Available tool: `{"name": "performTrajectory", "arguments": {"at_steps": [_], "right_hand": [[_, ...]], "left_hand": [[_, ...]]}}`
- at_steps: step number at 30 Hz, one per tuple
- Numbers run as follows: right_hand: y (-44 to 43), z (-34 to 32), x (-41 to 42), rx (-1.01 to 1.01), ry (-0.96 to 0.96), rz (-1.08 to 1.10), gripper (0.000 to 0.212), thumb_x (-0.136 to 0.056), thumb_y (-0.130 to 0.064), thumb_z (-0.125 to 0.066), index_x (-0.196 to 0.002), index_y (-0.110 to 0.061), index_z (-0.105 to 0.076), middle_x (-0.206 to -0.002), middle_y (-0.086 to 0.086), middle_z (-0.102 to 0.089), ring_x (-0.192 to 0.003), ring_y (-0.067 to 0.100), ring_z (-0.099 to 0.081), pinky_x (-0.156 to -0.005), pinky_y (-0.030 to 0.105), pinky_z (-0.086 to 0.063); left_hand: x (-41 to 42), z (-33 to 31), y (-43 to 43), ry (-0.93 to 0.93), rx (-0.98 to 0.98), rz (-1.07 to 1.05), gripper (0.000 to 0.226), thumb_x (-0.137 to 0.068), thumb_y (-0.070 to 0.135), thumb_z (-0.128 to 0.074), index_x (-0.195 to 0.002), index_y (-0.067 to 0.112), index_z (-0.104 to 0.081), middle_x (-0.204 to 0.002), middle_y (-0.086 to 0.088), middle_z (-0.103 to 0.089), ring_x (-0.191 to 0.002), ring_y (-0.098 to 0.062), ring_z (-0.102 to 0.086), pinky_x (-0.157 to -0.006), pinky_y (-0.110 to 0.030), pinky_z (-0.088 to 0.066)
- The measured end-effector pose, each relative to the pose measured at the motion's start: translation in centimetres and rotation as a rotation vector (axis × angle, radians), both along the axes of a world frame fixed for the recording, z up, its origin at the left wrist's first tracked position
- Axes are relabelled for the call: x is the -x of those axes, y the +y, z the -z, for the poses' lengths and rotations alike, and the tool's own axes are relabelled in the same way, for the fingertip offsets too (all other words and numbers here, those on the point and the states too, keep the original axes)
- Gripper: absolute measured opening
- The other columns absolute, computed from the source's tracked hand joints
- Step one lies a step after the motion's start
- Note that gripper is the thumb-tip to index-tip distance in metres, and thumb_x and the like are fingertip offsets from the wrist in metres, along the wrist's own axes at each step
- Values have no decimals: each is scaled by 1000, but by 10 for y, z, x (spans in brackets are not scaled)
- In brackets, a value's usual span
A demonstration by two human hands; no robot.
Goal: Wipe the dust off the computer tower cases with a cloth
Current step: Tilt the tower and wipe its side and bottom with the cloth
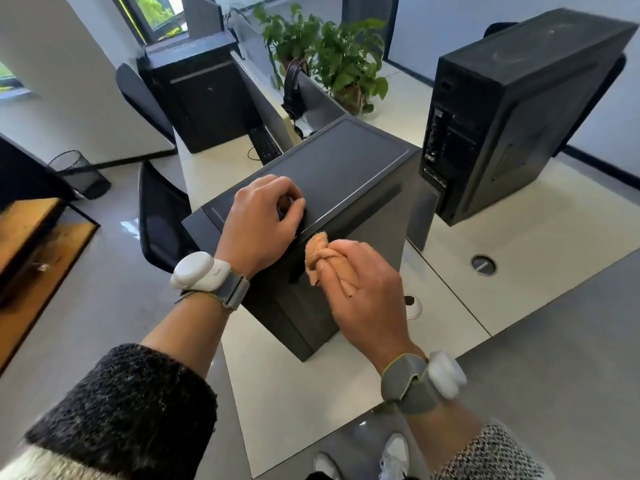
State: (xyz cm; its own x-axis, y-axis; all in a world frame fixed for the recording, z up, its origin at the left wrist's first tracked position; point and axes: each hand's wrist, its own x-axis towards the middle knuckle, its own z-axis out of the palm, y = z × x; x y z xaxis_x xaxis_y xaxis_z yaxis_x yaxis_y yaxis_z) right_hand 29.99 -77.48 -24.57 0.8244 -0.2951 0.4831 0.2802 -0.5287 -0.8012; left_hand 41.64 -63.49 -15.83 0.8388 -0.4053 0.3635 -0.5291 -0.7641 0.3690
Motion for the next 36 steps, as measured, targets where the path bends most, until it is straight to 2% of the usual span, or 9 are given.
{"name": "performTrajectory", "arguments": {"at_steps": [4, 7, 9, 13, 18, 22, 27, 32, 36], "right_hand": [[15, 2, -10, 41, 36, -44, 19, -100, -29, -70, -118, -23, -68, -106, -5, -68, -93, 16, -65, -82, 38, -57], [-7, 15, -13, -43, 123, 96, 13, -98, -22, -71, -111, -23, -68, -101, -5, -69, -92, 15, -65, -82, 44, -55], [-12, 8, -10, -36, 83, 112, 11, -100, -22, -71, -111, -21, -68, -100, -5, -69, -90, 14, -64, -80, 41, -55], [15, -8, -12, 39, 15, -20, 17, -102, -24, -69, -118, -19, -67, -105, -4, -67, -92, 15, -64, -80, 34, -55], [-10, 12, -13, -88, 180, 243, 9, -100, -25, -70, -109, -24, -67, -93, -14, -66, -85, 8, -61, -79, 39, -53], [11, -14, -8, 18, 57, 66, 10, -103, -23, -69, -112, -21, -67, -102, -10, -69, -93, 8, -64, -82, 22, -51], [-11, -5, -16, 5, 216, 219, 7, -102, -31, -67, -108, -30, -64, -94, -15, -67, -86, 7, -63, -78, 39, -56], [-2, -25, -13, 45, 49, 91, 8, -101, -24, -70, -109, -25, -67, -95, -13, -67, -87, 6, -64, -74, 17, -49], [-20, -5, -24, -70, 172, 177, 8, -100, -24, -69, -106, -28, -65, -90, -19, -66, -86, 0, -64, -72, 20, -49]], "left_hand": [[1, 1, 1, -2, 3, 1, 10, -100, 23, -65, -99, 16, -71, -95, 4, -63, -89, -10, -55, -76, -6, -39], [-2, 2, 2, -8, 10, 21, 11, -100, 24, -64, -99, 16, -71, -94, 2, -63, -88, -12, -56, -78, -19, -47], [-2, 3, 3, -18, 13, 35, 11, -100, 24, -63, -98, 16, -71, -93, 3, -63, -88, -13, -56, -79, -26, -50], [-3, 3, 3, -44, 30, 46, 9, -99, 22, -64, -95, 16, -70, -90, 3, -62, -84, -13, -55, -76, -25, -47], [-4, 4, 5, -22, 51, 73, 10, -100, 22, -63, -98, 16, -71, -94, 3, -63, -88, -13, -56, -78, -19, -43], [-6, 6, 4, -61, 61, 89, 10, -100, 21, -63, -100, 14, -71, -96, 2, -63, -89, -13, -56, -78, -23, -45], [-6, 6, 6, -67, 83, 112, 12, -101, 22, -62, -100, 14, -71, -95, 3, -61, -88, -13, -55, -78, -26, -48], [-7, 8, 4, -71, 84, 96, 11, -101, 21, -62, -101, 14, -70, -96, 2, -63, -90, -14, -56, -80, -29, -51], [-5, 7, 5, -58, 96, 94, 11, -101, 22, -62, -101, 15, -71, -96, 3, -63, -89, -13, -56, -79, -24, -48]]}}
